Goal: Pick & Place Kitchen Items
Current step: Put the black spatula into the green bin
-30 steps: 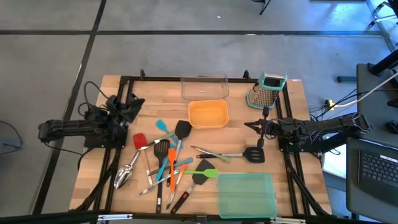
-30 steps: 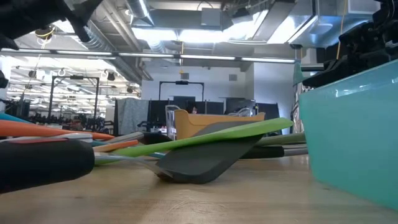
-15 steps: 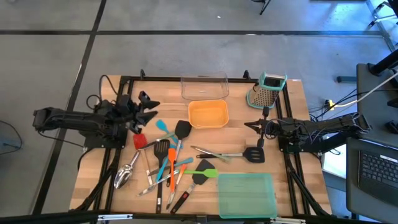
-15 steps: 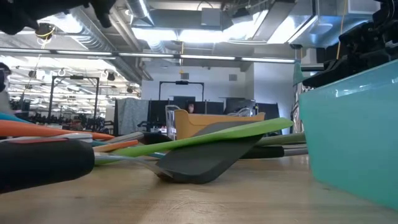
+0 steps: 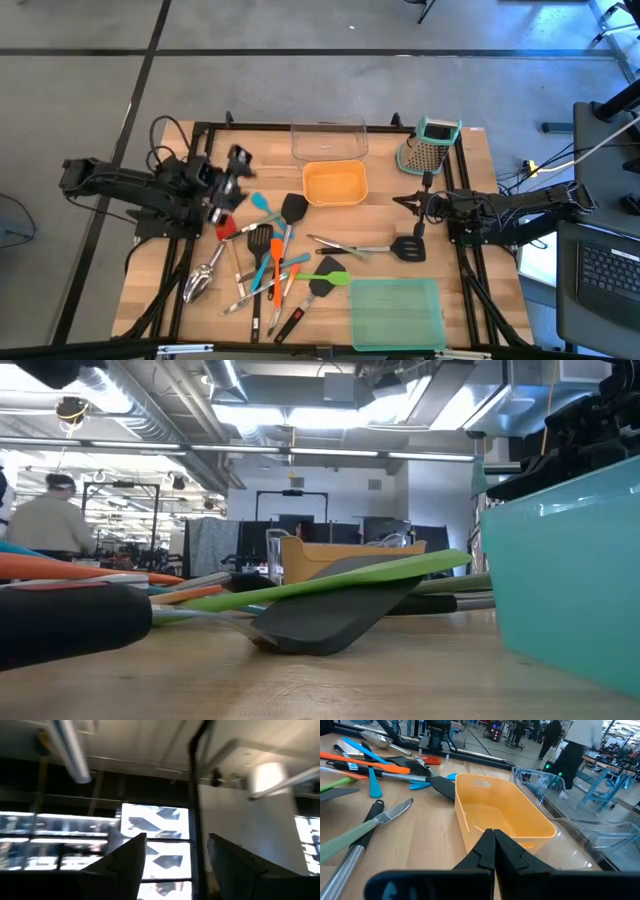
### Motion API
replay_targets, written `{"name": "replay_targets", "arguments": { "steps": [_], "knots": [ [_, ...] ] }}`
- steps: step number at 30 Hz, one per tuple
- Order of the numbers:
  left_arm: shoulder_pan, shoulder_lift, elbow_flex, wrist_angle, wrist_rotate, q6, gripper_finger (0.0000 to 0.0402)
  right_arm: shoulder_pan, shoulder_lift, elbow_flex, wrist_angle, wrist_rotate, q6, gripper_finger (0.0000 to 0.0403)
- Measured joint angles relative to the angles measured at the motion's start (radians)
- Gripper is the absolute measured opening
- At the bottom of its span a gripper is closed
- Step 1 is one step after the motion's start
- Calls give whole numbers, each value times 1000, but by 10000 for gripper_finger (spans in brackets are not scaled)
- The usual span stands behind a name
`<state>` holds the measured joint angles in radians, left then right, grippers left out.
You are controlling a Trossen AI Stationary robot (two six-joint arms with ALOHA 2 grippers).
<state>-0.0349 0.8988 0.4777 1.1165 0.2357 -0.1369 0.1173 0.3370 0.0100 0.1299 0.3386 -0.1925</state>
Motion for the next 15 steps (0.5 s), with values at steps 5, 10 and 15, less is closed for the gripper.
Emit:
{"name": "replay_targets", "arguments": {
  "steps": [5, 10, 15],
  "knots": [
    [-88, 56, 49, 12, 72, 37, 203, 0, 0, 0, 0, -2, 5, 0],
    [-155, 57, 60, -33, 76, 103, 203, 0, 0, 0, -1, -2, 17, 0],
    [-175, 55, 60, -28, 49, 134, 203, 0, 0, 0, 11, -1, -8, 0]
  ]
}}
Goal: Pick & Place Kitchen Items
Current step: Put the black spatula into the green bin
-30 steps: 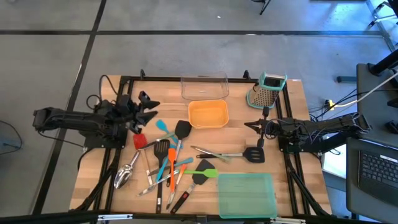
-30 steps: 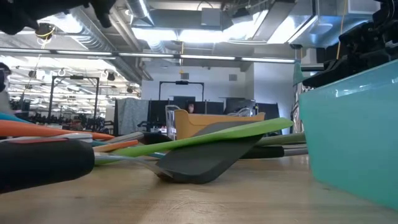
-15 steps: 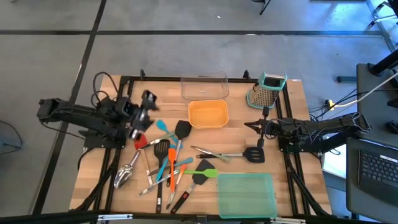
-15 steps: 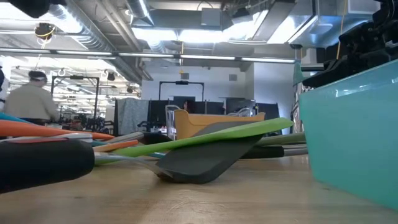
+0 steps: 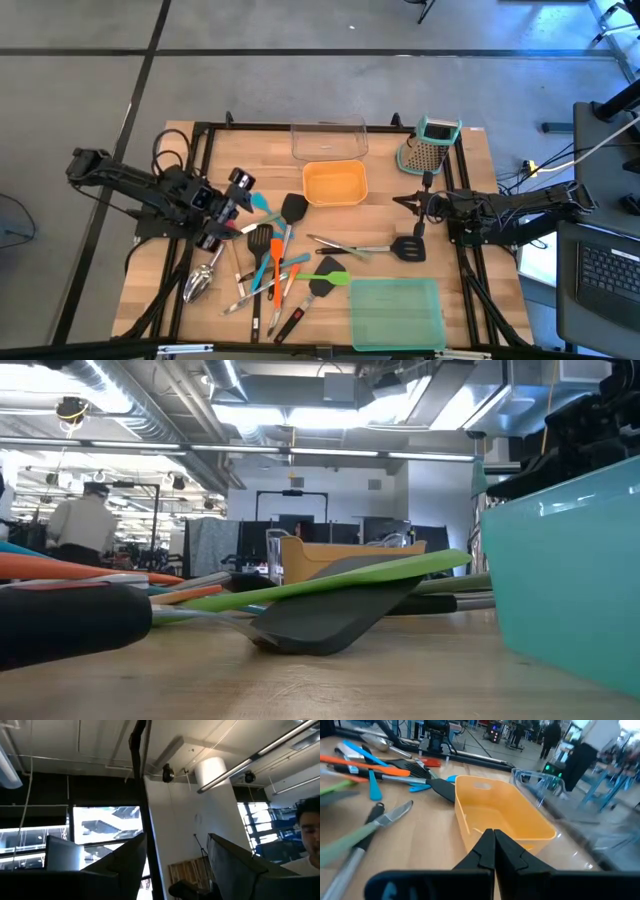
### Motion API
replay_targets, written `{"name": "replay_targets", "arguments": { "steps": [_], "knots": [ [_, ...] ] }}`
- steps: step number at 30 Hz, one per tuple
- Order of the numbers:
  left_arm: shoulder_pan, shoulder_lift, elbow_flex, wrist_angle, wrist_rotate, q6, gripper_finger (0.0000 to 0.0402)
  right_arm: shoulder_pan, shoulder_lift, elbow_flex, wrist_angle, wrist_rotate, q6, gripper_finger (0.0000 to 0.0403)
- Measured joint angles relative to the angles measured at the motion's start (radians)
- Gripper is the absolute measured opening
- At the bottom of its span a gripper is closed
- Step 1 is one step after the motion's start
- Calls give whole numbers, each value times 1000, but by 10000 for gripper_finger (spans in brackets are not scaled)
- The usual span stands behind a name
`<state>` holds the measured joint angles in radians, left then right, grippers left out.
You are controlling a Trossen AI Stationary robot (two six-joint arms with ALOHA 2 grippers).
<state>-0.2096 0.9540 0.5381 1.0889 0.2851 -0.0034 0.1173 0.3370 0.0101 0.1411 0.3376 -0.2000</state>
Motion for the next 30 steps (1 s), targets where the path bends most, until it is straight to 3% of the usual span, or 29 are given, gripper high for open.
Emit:
{"name": "replay_targets", "arguments": {
  "steps": [4, 13, 16, 25, 28, 30],
  "knots": [
    [-2, 0, 0, 0, -64, 47, 203, 0, 0, 0, -8, 2, -100, 0],
    [-2, 6, 0, 1, -136, 96, 203, 0, 0, 0, 60, -35, -95, 0],
    [-2, 6, 0, 2, -136, 96, 203, 0, 0, 0, 168, -158, -95, 0],
    [-2, 11, 0, 2, -136, 96, 203, 0, 0, 0, 560, -712, -92, 0],
    [-2, 11, 0, 4, -136, 96, 203, 0, 0, 0, 634, -832, -91, 0],
    [-2, 11, 0, 3, -137, 96, 203, 3, 0, 0, 655, -873, 2, 0]
  ]
}}
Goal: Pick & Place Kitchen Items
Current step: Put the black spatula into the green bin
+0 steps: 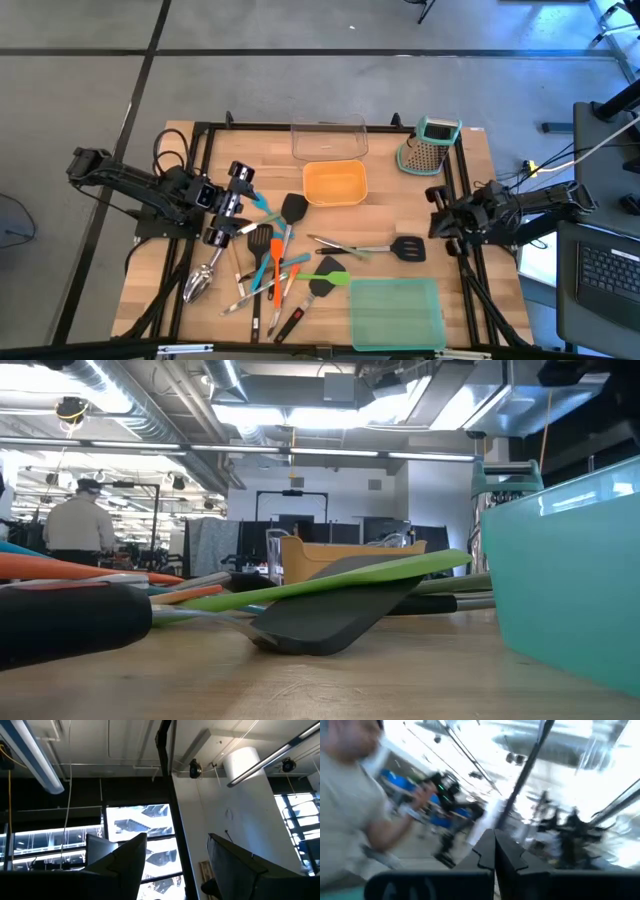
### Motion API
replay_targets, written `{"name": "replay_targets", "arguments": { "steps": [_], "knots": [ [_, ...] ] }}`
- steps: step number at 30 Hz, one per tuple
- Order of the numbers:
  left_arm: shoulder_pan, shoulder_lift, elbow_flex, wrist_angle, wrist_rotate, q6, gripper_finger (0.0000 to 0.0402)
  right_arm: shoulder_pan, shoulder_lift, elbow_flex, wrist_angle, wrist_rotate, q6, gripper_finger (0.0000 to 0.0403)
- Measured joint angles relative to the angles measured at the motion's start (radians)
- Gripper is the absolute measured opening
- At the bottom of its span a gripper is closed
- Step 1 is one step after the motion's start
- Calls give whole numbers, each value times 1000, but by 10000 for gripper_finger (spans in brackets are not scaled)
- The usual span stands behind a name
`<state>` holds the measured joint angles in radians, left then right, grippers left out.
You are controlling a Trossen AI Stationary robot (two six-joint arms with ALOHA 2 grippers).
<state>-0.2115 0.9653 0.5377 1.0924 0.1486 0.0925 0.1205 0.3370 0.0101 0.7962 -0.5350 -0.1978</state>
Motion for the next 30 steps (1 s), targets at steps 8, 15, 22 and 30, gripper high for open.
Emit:
{"name": "replay_targets", "arguments": {
  "steps": [8, 15, 22, 30],
  "knots": [
    [0, 0, 0, 0, -1, 0, 203, 5, 0, 0, -20, 275, 451, 0],
    [0, 0, 0, 0, -1, 0, 203, 5, 0, 0, -15, 438, 452, 0],
    [0, 0, 0, 0, -2, 0, 203, 5, 0, 0, -18, 393, 453, 0],
    [0, 30, 0, 39, -3, 0, 203, 5, 0, 0, -38, 393, 444, 0]
  ]
}}
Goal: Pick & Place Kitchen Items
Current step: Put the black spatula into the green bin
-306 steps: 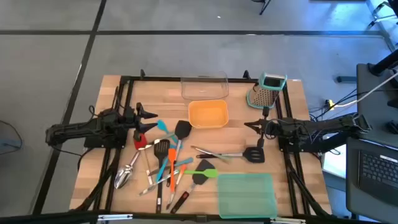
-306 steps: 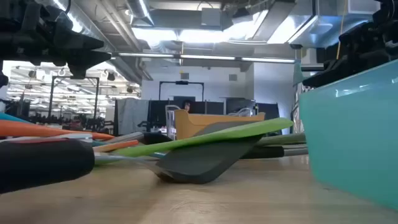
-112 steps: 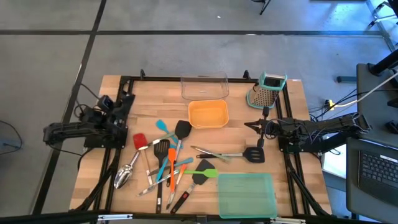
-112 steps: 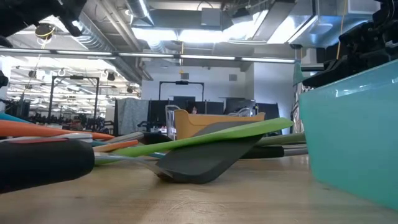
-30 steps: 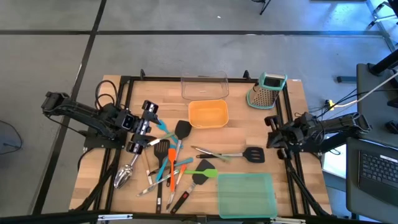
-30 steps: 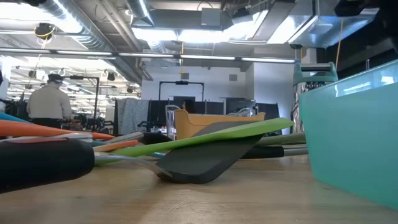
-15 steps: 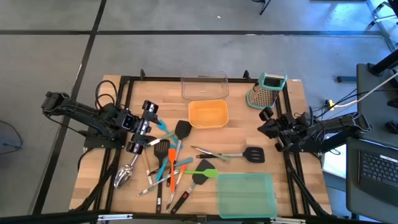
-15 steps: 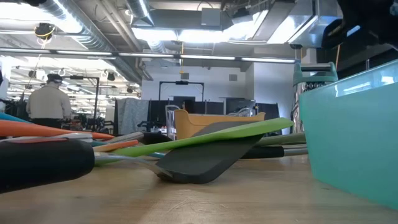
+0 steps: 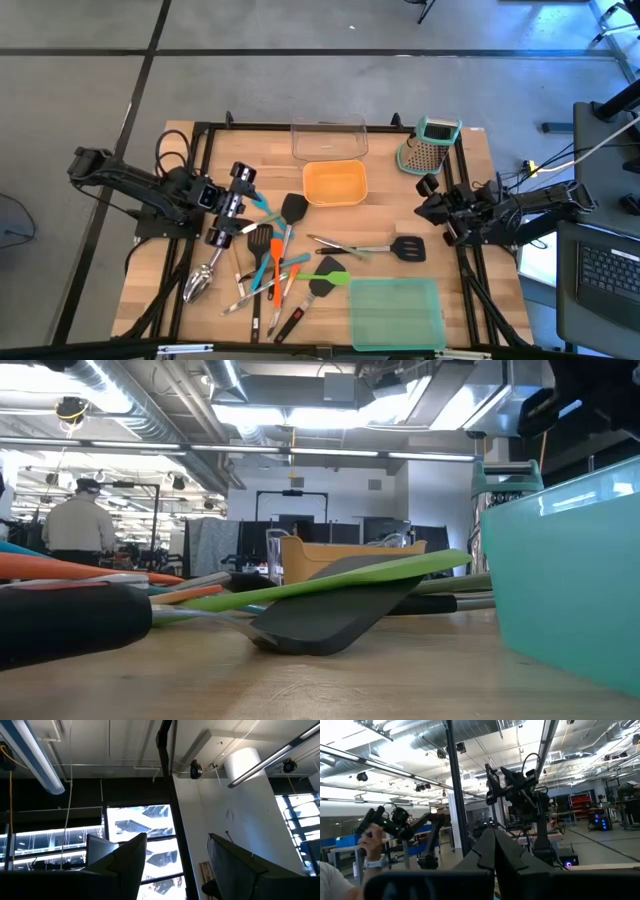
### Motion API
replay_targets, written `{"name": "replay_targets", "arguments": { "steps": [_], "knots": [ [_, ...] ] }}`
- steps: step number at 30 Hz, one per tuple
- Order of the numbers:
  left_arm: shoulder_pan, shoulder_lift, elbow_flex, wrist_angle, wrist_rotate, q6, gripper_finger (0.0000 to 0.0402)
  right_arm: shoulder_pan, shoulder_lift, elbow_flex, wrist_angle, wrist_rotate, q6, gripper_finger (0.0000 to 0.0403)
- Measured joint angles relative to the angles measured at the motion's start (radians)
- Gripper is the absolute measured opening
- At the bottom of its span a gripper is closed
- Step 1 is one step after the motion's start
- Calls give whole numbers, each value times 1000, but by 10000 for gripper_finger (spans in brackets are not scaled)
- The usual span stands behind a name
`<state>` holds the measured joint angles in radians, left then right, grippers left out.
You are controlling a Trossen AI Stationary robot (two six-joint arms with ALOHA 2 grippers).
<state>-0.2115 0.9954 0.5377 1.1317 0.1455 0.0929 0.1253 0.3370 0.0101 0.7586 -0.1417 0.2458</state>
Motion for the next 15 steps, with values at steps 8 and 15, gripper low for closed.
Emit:
{"name": "replay_targets", "arguments": {
  "steps": [8, 15],
  "knots": [
    [0, 29, 0, 48, 0, 0, 203, 0, 0, 0, 35, 17, -34, 0],
    [0, 31, 0, 48, 0, 0, 203, 0, 0, 0, 80, 52, -101, 0]
  ]
}}
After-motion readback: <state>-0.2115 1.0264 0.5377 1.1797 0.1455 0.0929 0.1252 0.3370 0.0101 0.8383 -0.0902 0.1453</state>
